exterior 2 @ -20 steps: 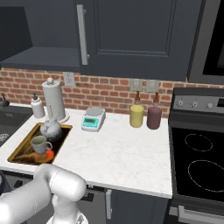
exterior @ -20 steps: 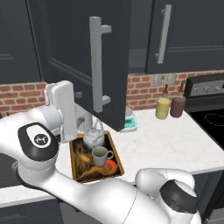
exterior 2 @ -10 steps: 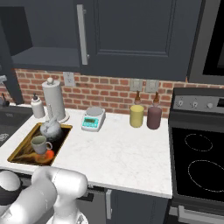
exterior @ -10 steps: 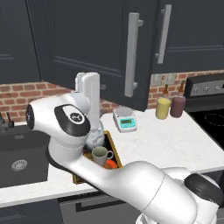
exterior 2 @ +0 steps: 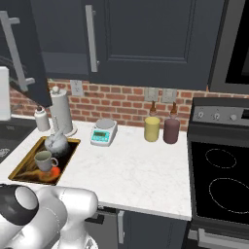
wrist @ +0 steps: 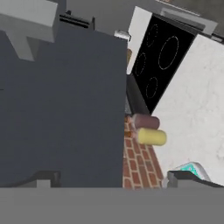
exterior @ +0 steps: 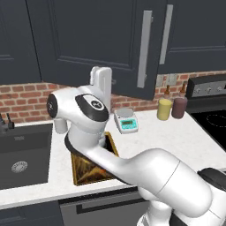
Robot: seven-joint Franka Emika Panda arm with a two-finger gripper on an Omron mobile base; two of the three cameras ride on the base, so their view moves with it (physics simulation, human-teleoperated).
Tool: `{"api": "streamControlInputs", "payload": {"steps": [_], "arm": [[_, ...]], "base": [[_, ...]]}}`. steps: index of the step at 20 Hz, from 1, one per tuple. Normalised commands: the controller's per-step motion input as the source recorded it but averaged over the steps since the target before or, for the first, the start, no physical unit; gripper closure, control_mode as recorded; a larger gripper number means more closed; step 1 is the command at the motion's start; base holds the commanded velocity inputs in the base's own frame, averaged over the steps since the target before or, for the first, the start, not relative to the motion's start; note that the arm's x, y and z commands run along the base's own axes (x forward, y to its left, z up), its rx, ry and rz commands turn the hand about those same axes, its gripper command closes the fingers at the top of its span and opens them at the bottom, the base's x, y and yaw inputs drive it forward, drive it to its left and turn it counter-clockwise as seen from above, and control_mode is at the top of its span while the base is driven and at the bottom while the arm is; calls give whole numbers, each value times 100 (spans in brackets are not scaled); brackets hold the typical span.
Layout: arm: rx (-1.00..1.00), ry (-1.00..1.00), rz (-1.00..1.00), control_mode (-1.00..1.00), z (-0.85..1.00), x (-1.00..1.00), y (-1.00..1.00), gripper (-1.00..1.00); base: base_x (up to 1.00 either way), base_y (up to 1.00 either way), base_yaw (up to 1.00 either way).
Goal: Pick the kettle from the counter and place it on the tray. Then pick the mug from the cabinet and place it on the tray. Then close the cabinet doors.
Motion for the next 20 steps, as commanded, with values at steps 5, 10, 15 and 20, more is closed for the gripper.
{"api": "streamControlInputs", "payload": {"steps": [5, 10, 15, 20], "arm": [[8, 0, 2, -100, 0, 64, -54, -100], [9, 0, 6, -100, 0, 71, -49, -100], [10, 0, 7, -100, 0, 73, -45, -100], [11, 0, 7, -100, 0, 72, -45, -100]], "base": [[0, 0, 0], [0, 0, 0], [0, 0, 0], [0, 0, 0]]}}
